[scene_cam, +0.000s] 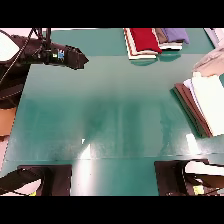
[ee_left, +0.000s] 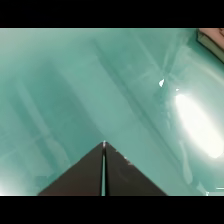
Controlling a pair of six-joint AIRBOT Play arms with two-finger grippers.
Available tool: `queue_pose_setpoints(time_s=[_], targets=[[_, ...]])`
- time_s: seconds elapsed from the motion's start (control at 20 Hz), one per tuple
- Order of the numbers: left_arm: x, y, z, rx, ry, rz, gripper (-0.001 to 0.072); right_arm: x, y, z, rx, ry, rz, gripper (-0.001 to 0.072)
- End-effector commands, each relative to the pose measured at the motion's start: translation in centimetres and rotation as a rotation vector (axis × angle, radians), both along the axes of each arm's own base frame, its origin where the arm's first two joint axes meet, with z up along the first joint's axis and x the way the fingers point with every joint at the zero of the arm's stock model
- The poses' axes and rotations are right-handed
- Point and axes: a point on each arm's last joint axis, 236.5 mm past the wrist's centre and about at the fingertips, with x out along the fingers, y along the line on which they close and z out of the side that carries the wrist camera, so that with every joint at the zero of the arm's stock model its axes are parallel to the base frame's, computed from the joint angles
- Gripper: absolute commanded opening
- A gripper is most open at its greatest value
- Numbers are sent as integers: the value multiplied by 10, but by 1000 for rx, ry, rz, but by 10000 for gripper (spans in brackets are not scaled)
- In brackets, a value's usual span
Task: Fold the shirts.
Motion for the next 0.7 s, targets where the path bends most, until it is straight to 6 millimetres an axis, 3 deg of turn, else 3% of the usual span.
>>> queue_pose_setpoints(time_s=[0.0, 0.2, 0.35, 0.45, 0.5, 0.55, 0.6, 0.65], targets=[[-4, 1, -5, 22, 13, -12, 21, -45, -8, -32, 22, 115, -48, 12], [-4, 2, -6, 25, 15, -13, 21, -128, -39, -96, -36, 343, -211, 12], [-4, 2, -6, 26, 16, -13, 21, -180, -41, -146, -24, 478, -257, 14], [-4, 2, -6, 27, 17, -14, 21, -204, -40, -171, 2, 534, -287, 18], [-4, 2, -6, 27, 18, -14, 21, -213, -39, -181, 19, 549, -301, 96], [-4, 2, -6, 27, 18, -14, 21, -220, -41, -187, 30, 552, -323, 304], [-4, 2, -6, 27, 17, -14, 22, -227, -46, -190, 38, 551, -352, 468], [-4, 2, -6, 26, 17, -14, 21, -234, -51, -189, 44, 549, -380, 536]])
